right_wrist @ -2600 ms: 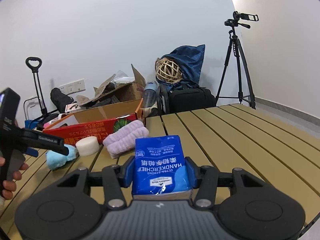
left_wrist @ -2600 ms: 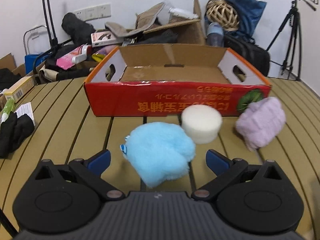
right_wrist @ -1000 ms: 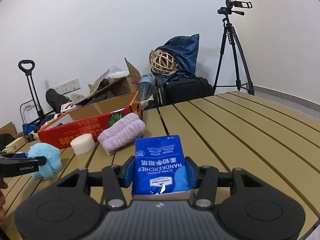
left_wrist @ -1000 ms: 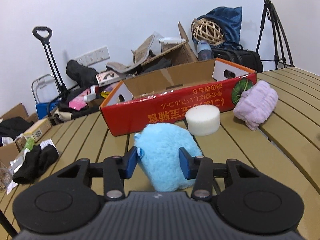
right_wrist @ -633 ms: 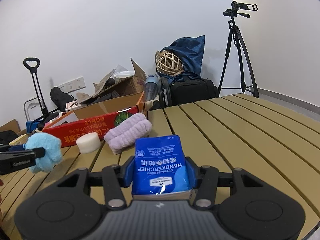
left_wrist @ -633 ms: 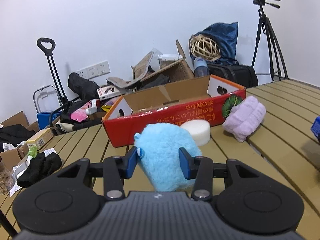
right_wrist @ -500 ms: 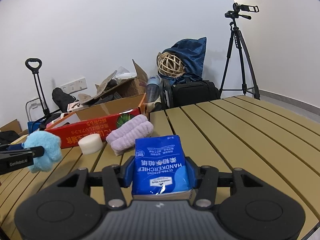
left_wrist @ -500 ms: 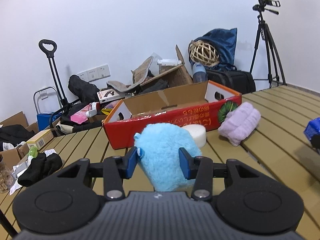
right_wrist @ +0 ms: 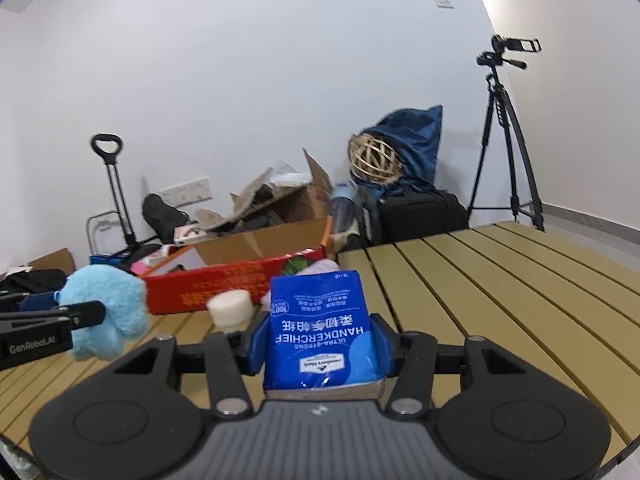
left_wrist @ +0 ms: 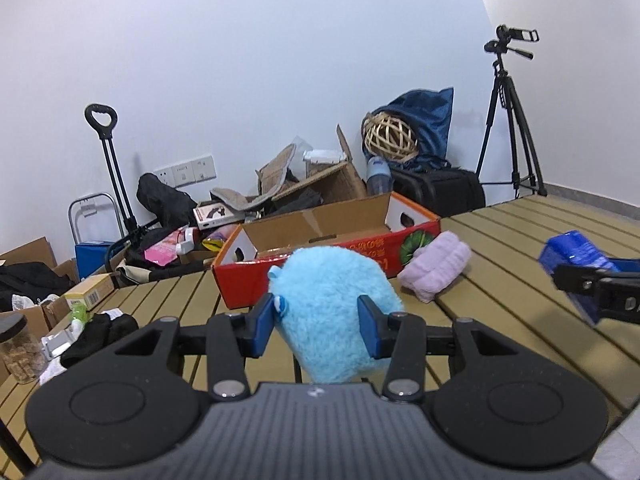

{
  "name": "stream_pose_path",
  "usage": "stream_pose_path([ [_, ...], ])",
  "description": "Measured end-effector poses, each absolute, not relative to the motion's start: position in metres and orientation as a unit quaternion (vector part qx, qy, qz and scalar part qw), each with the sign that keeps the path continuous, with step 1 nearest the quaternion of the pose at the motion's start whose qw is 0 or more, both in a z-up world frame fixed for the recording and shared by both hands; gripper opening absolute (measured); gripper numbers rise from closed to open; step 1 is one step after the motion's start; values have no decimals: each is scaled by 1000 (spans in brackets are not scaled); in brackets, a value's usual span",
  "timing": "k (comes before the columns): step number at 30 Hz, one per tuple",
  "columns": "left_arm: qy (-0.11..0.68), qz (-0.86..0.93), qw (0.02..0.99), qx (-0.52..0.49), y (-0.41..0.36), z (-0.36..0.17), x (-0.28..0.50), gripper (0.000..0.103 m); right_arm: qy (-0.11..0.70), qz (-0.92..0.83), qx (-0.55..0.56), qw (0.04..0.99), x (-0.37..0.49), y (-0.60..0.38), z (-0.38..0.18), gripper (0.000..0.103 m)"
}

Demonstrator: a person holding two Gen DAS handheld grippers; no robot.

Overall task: Organize soft objects
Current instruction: 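Carry the tissue pack and fluffy cloth from the table toward the black bin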

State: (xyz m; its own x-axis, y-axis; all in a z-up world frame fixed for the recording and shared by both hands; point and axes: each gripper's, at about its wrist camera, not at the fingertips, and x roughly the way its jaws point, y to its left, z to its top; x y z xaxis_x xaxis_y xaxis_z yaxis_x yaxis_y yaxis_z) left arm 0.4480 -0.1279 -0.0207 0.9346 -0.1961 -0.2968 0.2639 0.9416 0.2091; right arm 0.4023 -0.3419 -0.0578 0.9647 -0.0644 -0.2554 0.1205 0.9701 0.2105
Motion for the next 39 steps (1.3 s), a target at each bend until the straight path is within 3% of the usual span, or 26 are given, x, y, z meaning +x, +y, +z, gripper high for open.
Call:
stream_pose_path([
  [17,116,-111,983,94,-106,4,325,45,70,4,67,995,301,-316,-29,50],
  [29,105,-98,987,70,-78,5,242,45,88,55,51,993,232,-276,-51,50],
  [39,126,-90,987,54,-39,-16,189,45,149,94,19,984,190,-234,-74,50],
])
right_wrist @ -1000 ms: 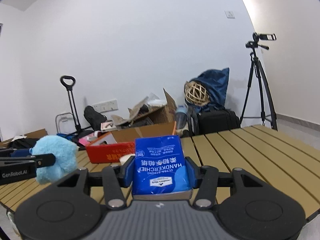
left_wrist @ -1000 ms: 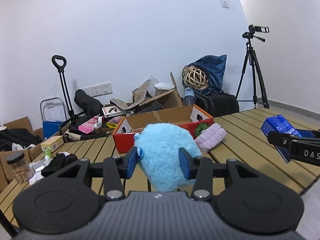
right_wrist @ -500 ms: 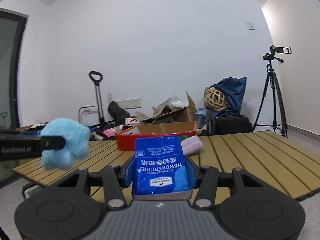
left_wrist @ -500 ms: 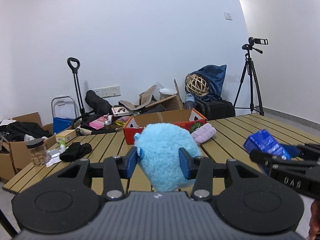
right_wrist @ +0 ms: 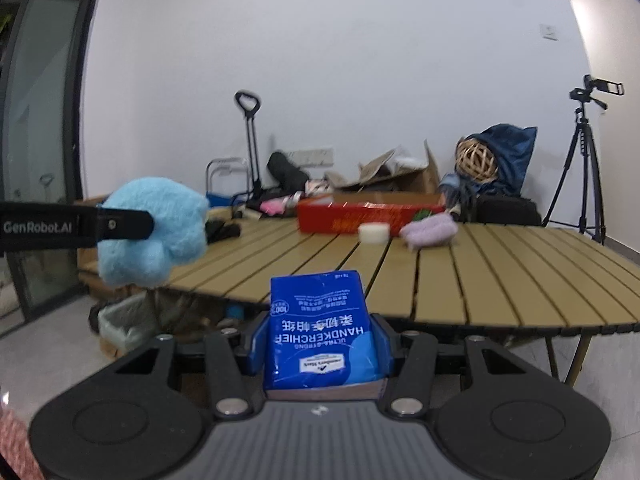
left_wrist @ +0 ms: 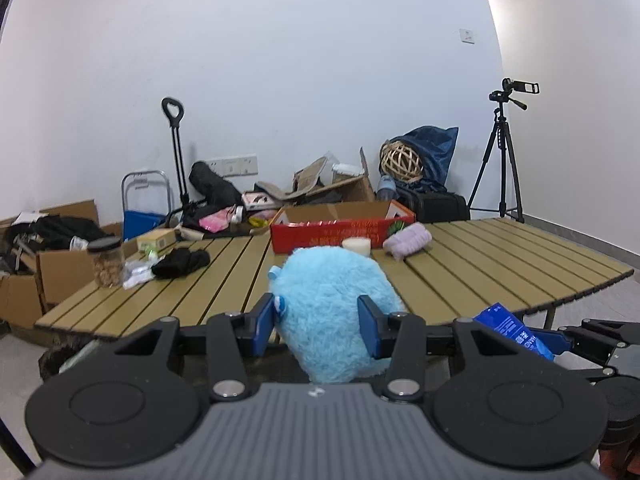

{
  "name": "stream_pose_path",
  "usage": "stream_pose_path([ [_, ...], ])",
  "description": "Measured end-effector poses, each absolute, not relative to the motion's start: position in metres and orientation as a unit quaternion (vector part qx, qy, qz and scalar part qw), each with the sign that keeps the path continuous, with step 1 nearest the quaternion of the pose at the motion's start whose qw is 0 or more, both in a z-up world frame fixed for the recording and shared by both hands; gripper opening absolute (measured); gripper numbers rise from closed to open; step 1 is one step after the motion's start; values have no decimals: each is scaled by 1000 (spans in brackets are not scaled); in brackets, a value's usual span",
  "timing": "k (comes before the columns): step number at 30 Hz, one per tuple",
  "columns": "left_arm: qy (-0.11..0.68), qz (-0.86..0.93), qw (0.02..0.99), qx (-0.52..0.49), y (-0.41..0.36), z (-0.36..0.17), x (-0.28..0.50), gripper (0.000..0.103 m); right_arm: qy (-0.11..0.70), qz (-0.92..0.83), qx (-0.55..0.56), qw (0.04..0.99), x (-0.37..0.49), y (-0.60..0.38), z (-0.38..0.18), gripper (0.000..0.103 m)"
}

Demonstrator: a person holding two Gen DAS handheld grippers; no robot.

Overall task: Organize soft objects
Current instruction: 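Carry the tissue pack and fluffy cloth from the table toward the black bin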

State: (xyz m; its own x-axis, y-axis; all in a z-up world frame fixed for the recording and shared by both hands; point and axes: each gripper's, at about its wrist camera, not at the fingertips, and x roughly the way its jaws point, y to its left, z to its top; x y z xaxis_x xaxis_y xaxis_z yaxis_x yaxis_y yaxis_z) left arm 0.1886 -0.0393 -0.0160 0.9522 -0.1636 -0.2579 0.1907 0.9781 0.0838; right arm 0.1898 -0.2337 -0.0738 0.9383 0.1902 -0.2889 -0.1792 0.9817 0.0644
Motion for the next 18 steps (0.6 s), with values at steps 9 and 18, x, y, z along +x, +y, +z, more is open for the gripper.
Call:
stream_pose_path([
  [9,175,-80,980,42,-11,-56,166,45,198,113,-12,974,176,-203,-94,50],
  [18,226,-62,971,42,3,-98,179,45,284,139,-23,948,198,-178,-140,50],
])
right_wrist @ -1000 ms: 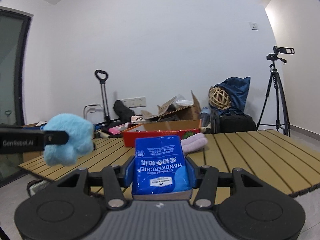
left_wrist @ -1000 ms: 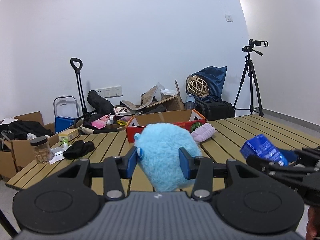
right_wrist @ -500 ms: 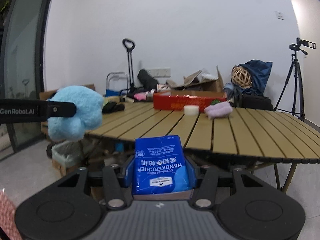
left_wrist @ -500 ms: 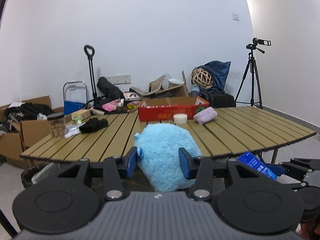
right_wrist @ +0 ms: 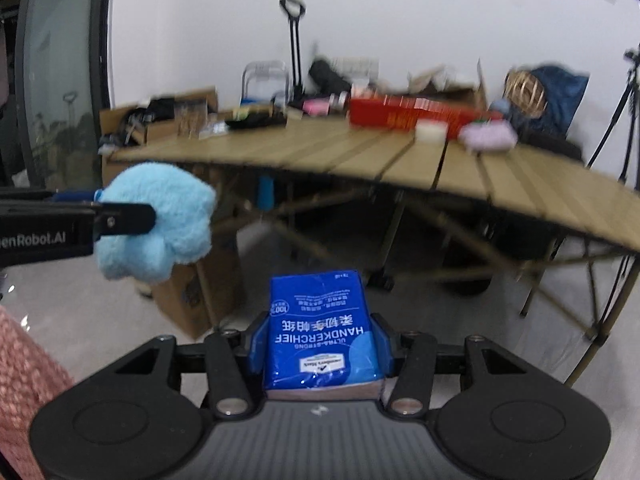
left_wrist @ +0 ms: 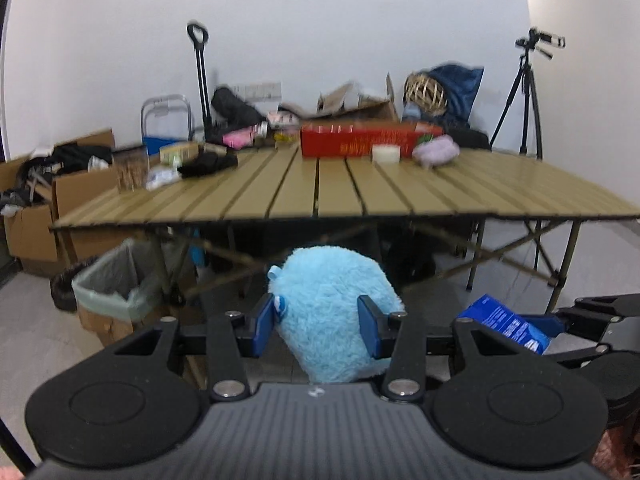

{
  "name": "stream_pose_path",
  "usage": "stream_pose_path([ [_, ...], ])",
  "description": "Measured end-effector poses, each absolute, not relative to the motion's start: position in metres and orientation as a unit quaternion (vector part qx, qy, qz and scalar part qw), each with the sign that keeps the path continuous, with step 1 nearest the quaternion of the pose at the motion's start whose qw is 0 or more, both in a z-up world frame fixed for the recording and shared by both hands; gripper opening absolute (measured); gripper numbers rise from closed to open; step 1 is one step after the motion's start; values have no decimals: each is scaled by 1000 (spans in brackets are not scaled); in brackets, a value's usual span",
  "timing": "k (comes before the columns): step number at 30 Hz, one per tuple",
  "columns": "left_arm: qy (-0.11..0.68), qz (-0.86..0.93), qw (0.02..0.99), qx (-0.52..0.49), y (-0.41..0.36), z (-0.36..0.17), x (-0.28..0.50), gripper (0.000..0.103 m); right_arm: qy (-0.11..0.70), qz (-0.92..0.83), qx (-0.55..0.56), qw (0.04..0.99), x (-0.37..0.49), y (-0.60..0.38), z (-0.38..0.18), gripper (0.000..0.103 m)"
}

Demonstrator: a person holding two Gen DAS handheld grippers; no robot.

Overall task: Organize soft objects
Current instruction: 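Carry the tissue pack and fluffy cloth from the table toward the black bin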

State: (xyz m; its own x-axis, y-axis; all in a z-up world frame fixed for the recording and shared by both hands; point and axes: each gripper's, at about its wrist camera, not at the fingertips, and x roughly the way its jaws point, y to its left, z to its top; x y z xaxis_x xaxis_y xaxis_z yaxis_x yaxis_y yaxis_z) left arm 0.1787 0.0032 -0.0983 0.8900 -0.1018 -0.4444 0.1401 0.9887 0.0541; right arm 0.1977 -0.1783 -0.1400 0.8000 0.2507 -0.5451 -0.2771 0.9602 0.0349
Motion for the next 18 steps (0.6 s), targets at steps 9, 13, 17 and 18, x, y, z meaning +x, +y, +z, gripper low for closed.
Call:
stream_pose_path([
  [9,275,-48,959,50,3,-131,214,45,404,164,-42,899,242,-156,-210,50],
  [13,284,-49,956,55,0,-141,226,45,440,164,-60,881,256,-148,-232,50],
  [17,295,-44,952,70,0,-153,233,45,470,157,-72,866,266,-143,-247,50],
  [18,297,-42,951,73,1,-156,234,45,475,157,-76,862,267,-141,-250,50],
])
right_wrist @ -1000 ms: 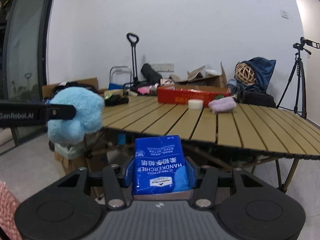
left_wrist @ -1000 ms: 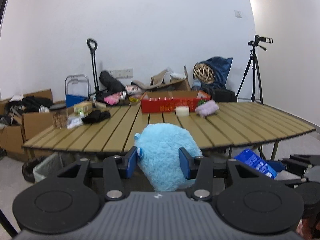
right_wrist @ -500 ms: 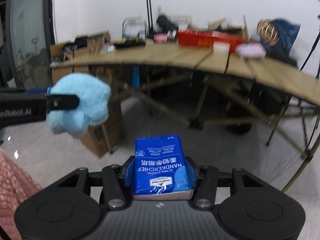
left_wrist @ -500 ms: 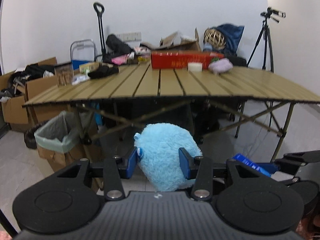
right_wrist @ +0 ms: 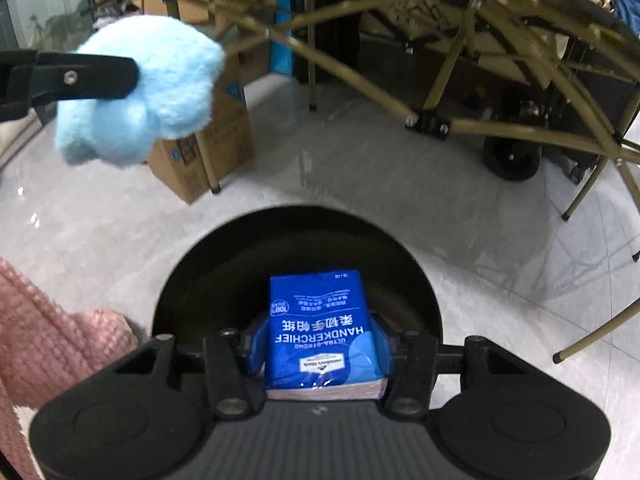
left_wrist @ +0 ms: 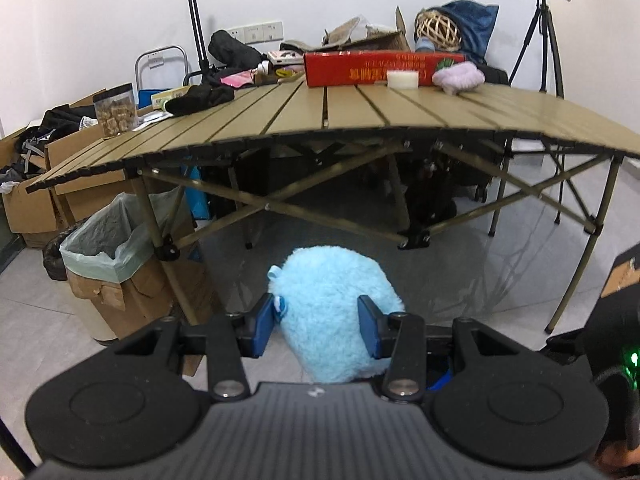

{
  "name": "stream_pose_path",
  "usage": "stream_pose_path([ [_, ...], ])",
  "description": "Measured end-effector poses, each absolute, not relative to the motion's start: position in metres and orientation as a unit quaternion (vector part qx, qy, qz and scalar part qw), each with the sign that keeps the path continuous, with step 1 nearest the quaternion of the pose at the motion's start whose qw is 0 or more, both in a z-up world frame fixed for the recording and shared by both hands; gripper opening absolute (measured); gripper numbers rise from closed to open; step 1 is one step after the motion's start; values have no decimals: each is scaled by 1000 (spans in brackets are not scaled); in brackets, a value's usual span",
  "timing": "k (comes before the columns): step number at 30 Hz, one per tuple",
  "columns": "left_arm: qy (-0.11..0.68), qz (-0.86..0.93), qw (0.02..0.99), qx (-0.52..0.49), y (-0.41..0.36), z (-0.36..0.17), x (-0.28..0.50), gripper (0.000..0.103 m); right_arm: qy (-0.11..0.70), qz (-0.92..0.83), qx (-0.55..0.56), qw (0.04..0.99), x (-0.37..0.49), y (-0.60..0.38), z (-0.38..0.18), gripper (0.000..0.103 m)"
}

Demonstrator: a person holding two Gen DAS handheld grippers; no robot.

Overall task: Organize soft objects
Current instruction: 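Carry the tissue pack and fluffy cloth from the table toward the black bin, then open the right tool over the bin while the left tool releases the fluffy cloth into it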

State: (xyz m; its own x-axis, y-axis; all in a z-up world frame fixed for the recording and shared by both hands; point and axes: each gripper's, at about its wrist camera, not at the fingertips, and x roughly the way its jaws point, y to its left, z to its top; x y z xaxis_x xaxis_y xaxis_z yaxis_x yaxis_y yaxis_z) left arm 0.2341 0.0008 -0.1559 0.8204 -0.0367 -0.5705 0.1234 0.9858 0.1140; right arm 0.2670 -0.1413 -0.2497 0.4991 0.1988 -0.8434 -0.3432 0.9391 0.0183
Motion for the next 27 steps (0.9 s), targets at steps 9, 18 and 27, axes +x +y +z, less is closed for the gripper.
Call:
stream_pose_path([
  [9,317,-44,945,64,6,-166,239,45,500,167,-91,845,275,-133,-268,50],
  [18,317,-46,945,66,5,-165,240,45,508,170,-99,839,275,-132,-270,92],
  [27,322,-49,943,66,5,-166,239,45,505,159,-92,843,276,-140,-265,103],
])
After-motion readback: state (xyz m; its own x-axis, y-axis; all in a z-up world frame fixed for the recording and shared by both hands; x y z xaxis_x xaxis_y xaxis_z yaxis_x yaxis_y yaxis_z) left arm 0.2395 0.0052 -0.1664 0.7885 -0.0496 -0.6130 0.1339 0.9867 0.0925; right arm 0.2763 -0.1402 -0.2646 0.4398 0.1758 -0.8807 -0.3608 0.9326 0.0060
